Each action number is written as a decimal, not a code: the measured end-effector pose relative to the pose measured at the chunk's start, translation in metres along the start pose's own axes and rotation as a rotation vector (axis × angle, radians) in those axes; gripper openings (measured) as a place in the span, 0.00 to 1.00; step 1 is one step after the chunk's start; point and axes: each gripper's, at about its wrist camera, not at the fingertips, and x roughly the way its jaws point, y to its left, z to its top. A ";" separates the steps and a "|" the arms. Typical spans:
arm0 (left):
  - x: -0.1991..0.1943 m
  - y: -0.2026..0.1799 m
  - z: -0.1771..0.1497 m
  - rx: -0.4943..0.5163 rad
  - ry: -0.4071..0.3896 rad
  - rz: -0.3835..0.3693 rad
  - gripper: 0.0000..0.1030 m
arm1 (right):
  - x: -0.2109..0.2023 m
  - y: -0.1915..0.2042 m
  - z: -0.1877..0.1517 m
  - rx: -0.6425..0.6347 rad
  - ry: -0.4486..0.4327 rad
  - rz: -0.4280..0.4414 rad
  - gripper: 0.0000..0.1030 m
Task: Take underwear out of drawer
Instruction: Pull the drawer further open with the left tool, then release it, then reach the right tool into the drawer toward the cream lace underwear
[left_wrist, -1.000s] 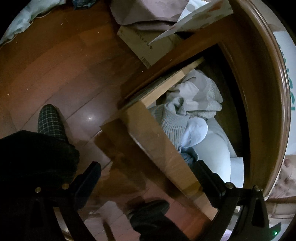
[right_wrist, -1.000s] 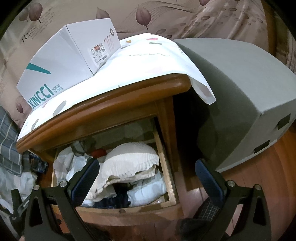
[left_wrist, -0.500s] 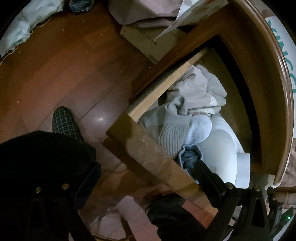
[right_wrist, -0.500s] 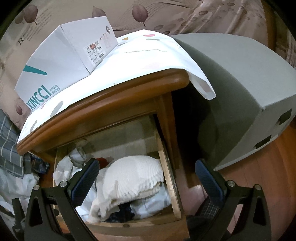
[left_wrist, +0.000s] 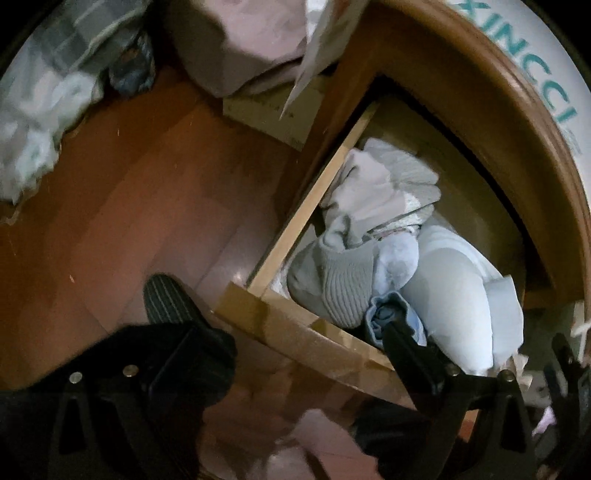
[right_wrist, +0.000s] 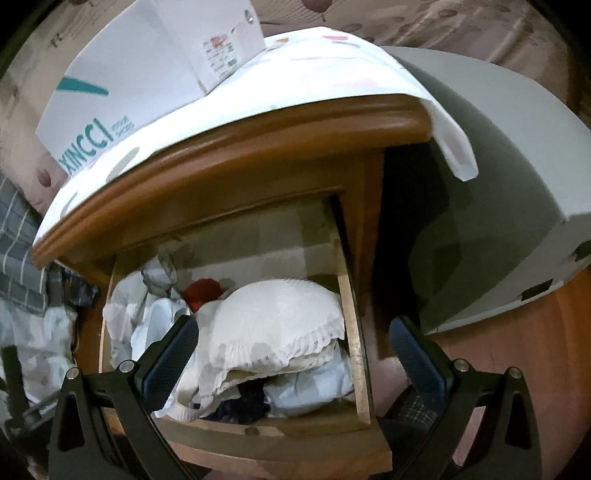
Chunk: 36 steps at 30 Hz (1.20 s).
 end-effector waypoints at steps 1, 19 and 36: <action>-0.005 -0.002 0.000 0.021 -0.012 0.006 0.97 | 0.000 0.002 0.000 -0.012 0.001 -0.006 0.99; -0.034 -0.081 0.030 0.487 -0.165 0.011 0.97 | 0.049 0.042 0.020 -0.312 0.167 -0.052 0.99; 0.004 -0.047 0.046 0.266 0.003 -0.136 0.97 | 0.093 0.056 0.006 -0.443 0.255 -0.101 1.00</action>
